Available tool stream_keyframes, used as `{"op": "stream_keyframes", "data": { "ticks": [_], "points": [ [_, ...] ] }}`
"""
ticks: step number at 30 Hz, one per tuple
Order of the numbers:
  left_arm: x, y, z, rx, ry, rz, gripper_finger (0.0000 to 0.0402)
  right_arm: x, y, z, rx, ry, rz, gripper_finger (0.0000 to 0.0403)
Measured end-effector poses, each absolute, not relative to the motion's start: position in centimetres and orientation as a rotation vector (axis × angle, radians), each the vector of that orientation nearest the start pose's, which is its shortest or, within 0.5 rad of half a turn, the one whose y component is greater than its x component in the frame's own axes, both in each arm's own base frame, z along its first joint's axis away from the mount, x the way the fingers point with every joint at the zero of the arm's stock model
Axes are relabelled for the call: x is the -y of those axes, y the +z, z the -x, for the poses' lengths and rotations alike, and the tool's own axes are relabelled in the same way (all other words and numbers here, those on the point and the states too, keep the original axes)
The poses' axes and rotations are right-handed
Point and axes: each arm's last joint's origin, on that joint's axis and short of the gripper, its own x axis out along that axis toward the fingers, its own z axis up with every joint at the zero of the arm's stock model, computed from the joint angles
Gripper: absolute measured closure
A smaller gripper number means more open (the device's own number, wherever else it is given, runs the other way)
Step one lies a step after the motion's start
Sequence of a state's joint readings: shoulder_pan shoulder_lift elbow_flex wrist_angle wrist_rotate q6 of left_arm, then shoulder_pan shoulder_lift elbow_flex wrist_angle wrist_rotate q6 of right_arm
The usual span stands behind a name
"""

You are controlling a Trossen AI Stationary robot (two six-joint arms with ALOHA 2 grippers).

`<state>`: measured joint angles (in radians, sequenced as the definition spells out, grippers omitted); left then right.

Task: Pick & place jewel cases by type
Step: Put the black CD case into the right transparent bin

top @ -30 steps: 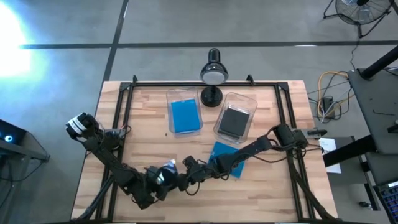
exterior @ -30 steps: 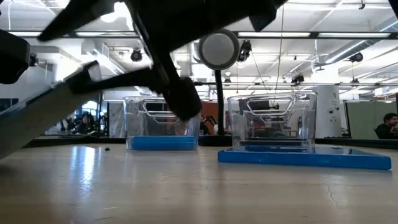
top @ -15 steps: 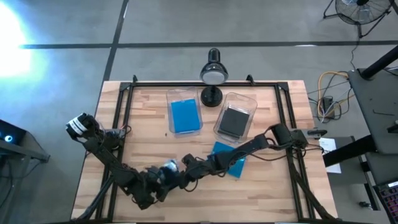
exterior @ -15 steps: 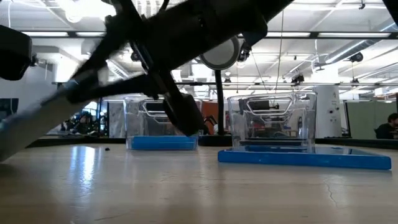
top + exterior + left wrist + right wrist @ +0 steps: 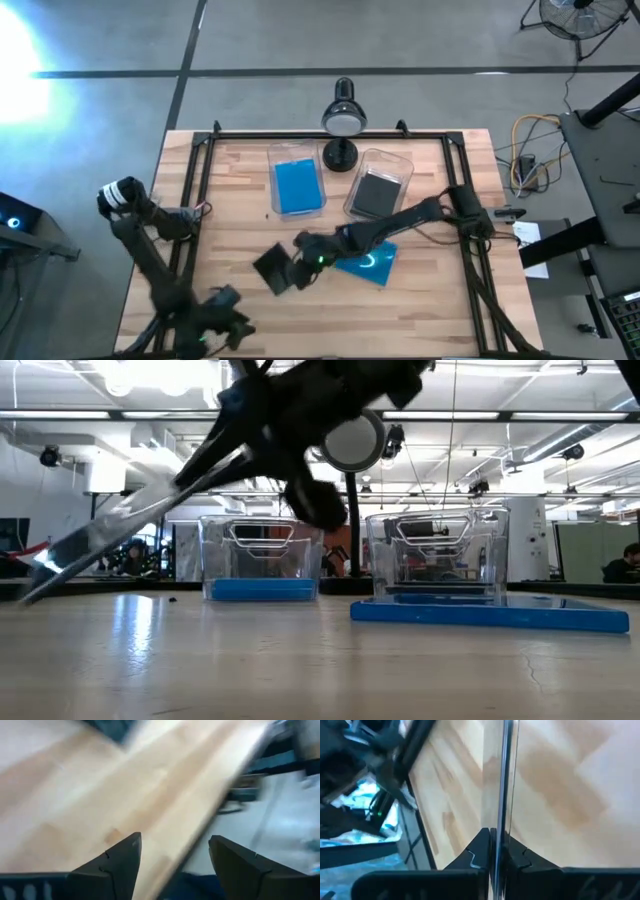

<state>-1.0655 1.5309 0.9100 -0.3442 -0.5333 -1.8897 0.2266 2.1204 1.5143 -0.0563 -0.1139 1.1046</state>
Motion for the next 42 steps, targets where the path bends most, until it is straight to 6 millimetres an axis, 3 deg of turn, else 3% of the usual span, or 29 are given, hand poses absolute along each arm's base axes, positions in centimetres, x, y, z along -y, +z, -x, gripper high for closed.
{"op": "stream_keyframes", "data": {
  "ticks": [5,7,9,13,16,19,21,26,29,32,36,42],
  "points": [
    [27.0,20.4,-12.0,-0.569,0.264,1.219,0.0188,-6.9,24.8,-43.8,-0.626,-0.154,-0.934,0.0393],
    [26.9,20.1,-11.6,-0.476,0.280,1.249,0.0188,-4.6,27.8,-42.4,-0.519,-0.291,-0.912,0.0391],
    [26.6,19.7,-11.7,-0.414,0.298,1.255,0.0188,-1.6,29.6,-41.5,-0.442,-0.386,-0.918,0.0391],
    [25.6,19.3,-12.9,-0.358,0.346,1.250,0.0188,4.4,28.6,-41.3,-0.483,-0.441,-1.003,0.0391],
    [25.1,19.3,-13.6,-0.342,0.370,1.243,0.0188,6.7,27.8,-41.0,-0.507,-0.509,-1.024,0.0390],
    [25.1,19.4,-13.9,-0.345,0.371,1.246,0.0188,6.7,28.7,-40.2,-0.531,-0.498,-0.981,0.0390],
    [25.1,19.4,-14.0,-0.348,0.365,1.234,0.0188,5.7,29.8,-38.4,-0.627,-0.502,-0.932,0.0392],
    [24.9,19.1,-14.0,-0.345,0.364,1.193,0.0188,3.4,33.2,-30.3,-0.928,-0.500,-0.778,0.0393],
    [24.6,19.0,-14.1,-0.339,0.381,1.168,0.0188,4.3,33.6,-25.7,-1.037,-0.417,-0.780,0.0393],
    [24.2,18.9,-14.3,-0.332,0.402,1.142,0.0188,5.6,33.4,-22.7,-1.028,-0.293,-0.846,0.0394],
    [23.9,18.8,-14.7,-0.322,0.422,1.143,0.0188,7.3,31.3,-21.2,-1.085,-0.247,-0.798,0.0394],
    [23.6,19.0,-15.4,-0.301,0.443,1.183,0.0188,10.1,27.7,-21.1,-1.206,-0.185,-0.724,0.0394]
  ]
}}
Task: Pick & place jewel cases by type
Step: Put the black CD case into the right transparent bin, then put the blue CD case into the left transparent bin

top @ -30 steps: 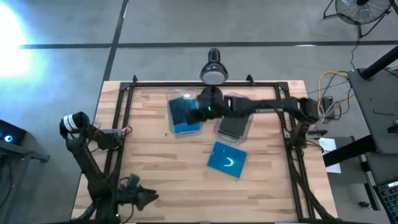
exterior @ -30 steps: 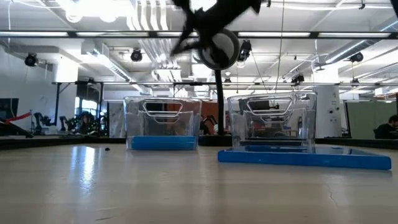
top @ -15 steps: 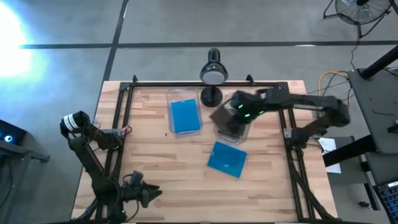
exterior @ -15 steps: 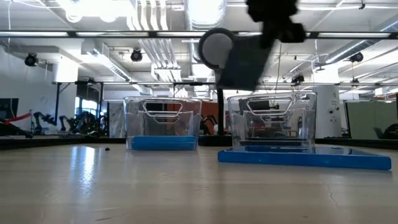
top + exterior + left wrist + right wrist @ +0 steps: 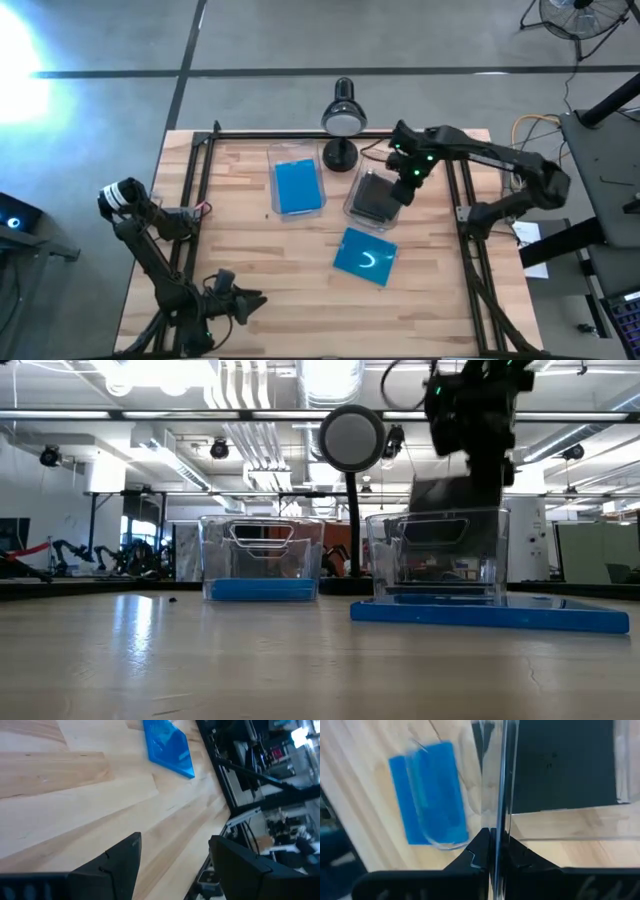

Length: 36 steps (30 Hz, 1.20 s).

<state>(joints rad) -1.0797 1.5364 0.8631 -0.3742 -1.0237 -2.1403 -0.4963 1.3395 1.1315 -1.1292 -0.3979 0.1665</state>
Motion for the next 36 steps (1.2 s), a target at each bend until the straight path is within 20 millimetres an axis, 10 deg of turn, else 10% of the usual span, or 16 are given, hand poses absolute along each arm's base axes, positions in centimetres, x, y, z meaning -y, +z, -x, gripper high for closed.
{"op": "stream_keyframes", "data": {
  "ticks": [14,22,28,36],
  "points": [
    [22.5,19.4,-17.9,-0.229,0.496,1.274,0.0188,15.1,23.0,-23.4,-1.343,-0.133,-0.726,0.0316],
    [21.2,19.3,-19.5,-0.210,0.546,1.243,0.0188,16.7,27.3,-22.6,-1.419,-0.745,-0.280,0.0209],
    [18.3,19.0,-22.8,-0.426,0.580,1.138,0.0188,10.5,32.2,-18.8,-1.034,-0.788,-0.637,0.0174],
    [9.7,20.2,-29.7,-0.515,0.420,0.927,0.0188,0.6,25.6,-14.7,-0.890,-0.795,-1.080,0.0170]
  ]
}}
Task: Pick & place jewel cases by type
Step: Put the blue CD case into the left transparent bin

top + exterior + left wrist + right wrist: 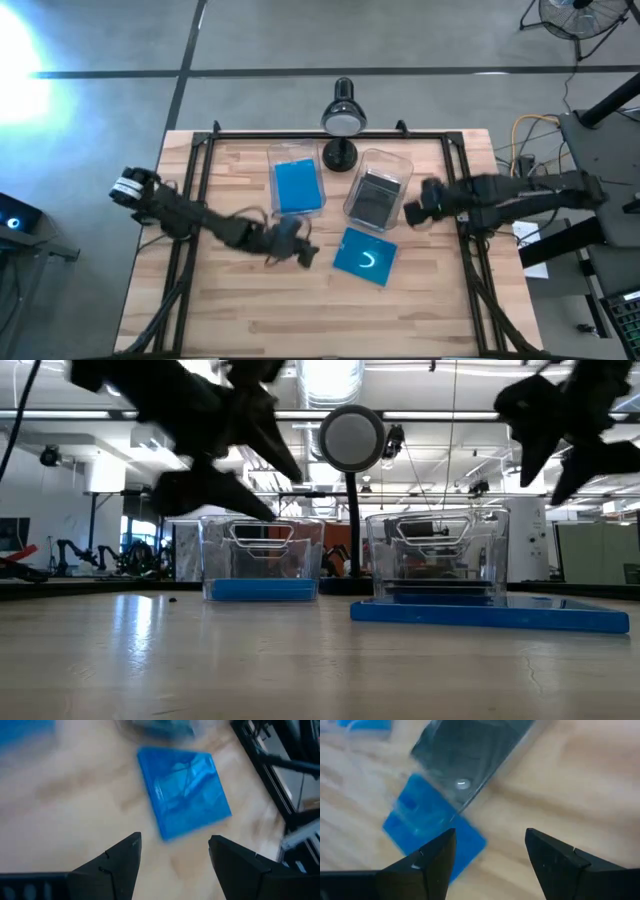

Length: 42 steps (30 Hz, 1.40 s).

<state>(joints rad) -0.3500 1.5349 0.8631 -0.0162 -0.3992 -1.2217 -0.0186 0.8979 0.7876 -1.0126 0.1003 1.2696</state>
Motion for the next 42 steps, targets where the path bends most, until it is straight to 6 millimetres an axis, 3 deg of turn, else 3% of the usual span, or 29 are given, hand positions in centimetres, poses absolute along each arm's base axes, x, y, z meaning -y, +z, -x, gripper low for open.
{"op": "stream_keyframes", "data": {
  "ticks": [4,7,13,18,27,32,36,42],
  "points": [
    [5.8,20.3,-31.0,-0.544,0.383,0.904,0.0188,-2.3,22.2,-14.8,-0.842,-0.777,-1.210,0.0170],
    [4.9,20.1,-31.9,-0.557,0.329,0.902,0.0188,-4.2,20.4,-15.3,-0.855,-0.756,-1.271,0.0170],
    [5.3,17.4,-34.5,-0.613,0.339,0.863,0.0188,-6.8,17.3,-16.3,-0.908,-0.794,-1.330,0.0170],
    [5.7,14.5,-36.9,-0.726,0.368,0.789,0.0188,-8.2,15.3,-18.6,-0.889,-0.757,-1.393,0.0170],
    [7.3,13.7,-39.3,-0.915,0.316,0.567,0.0188,-10.3,11.9,-21.4,-0.986,-0.856,-1.368,0.0170],
    [8.9,13.8,-39.2,-0.941,0.215,0.479,0.0188,-11.0,12.0,-22.8,-0.941,-0.795,-1.360,0.0170],
    [9.6,13.7,-38.8,-0.970,0.174,0.439,0.0188,-11.5,13.5,-24.3,-0.848,-0.671,-1.285,0.0170],
    [11.1,13.1,-37.3,-1.113,0.140,0.437,0.0188,-12.3,18.6,-26.0,-0.699,-0.460,-1.184,0.0170]
  ]
}}
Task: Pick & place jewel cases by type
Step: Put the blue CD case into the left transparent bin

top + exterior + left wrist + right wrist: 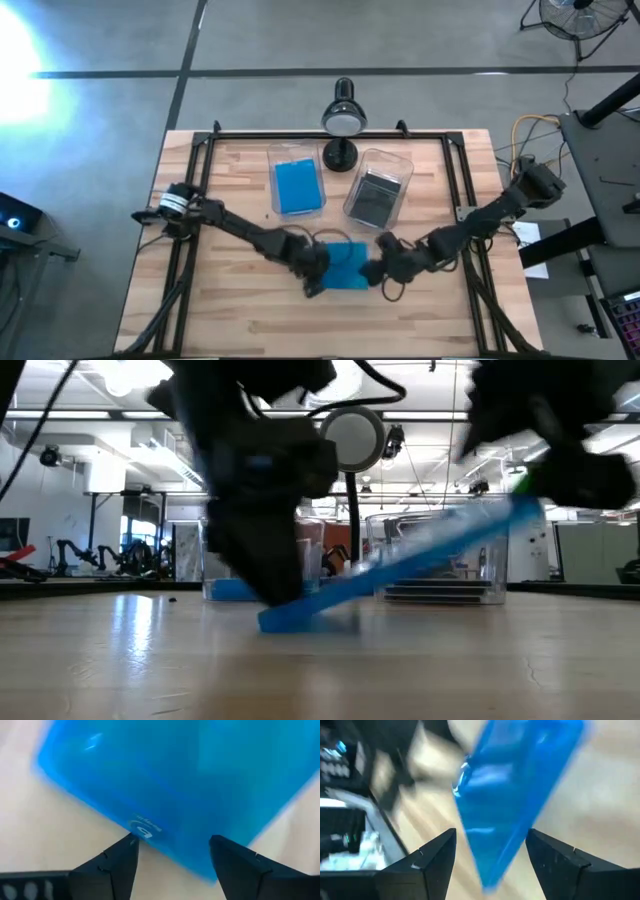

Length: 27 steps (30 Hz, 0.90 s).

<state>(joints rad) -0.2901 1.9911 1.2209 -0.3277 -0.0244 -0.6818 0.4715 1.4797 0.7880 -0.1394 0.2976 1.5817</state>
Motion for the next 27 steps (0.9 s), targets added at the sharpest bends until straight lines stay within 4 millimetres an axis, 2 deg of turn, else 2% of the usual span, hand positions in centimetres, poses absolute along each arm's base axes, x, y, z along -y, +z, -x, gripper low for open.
{"op": "stream_keyframes", "data": {
  "ticks": [4,6,9,14,16,19,22,25,27],
  "points": [
    [12.6,12.9,-36.7,-1.113,0.127,0.404,0.0188,-12.2,20.8,-27.4,-0.548,-0.431,-1.124,0.0170],
    [13.3,12.8,-36.5,-1.104,0.127,0.414,0.0188,-12.2,20.8,-28.0,-0.540,-0.453,-1.097,0.0170],
    [14.4,12.8,-36.2,-1.068,0.148,0.428,0.0188,-12.9,19.7,-29.4,-0.589,-0.446,-1.068,0.0170],
    [15.7,13.0,-35.7,-0.995,0.259,0.445,0.0188,-13.9,18.2,-31.9,-0.702,-0.409,-1.074,0.0173],
    [16.1,13.3,-35.3,-0.984,0.268,0.442,0.0188,-14.5,18.7,-32.6,-0.706,-0.382,-1.081,0.0185],
    [16.9,13.7,-34.4,-0.978,0.279,0.426,0.0188,-14.3,19.3,-32.9,-0.730,-0.388,-1.039,0.0227],
    [18.4,14.3,-32.4,-0.991,0.307,0.404,0.0188,-13.5,20.4,-33.0,-0.755,-0.389,-1.015,0.0294],
    [20.1,15.0,-29.7,-0.995,0.337,0.463,0.0188,-12.6,21.4,-32.9,-0.795,-0.364,-0.977,0.0366],
    [21.4,15.6,-27.7,-0.967,0.358,0.526,0.0188,-11.6,22.5,-33.0,-0.785,-0.342,-0.939,0.0384]
  ]
}}
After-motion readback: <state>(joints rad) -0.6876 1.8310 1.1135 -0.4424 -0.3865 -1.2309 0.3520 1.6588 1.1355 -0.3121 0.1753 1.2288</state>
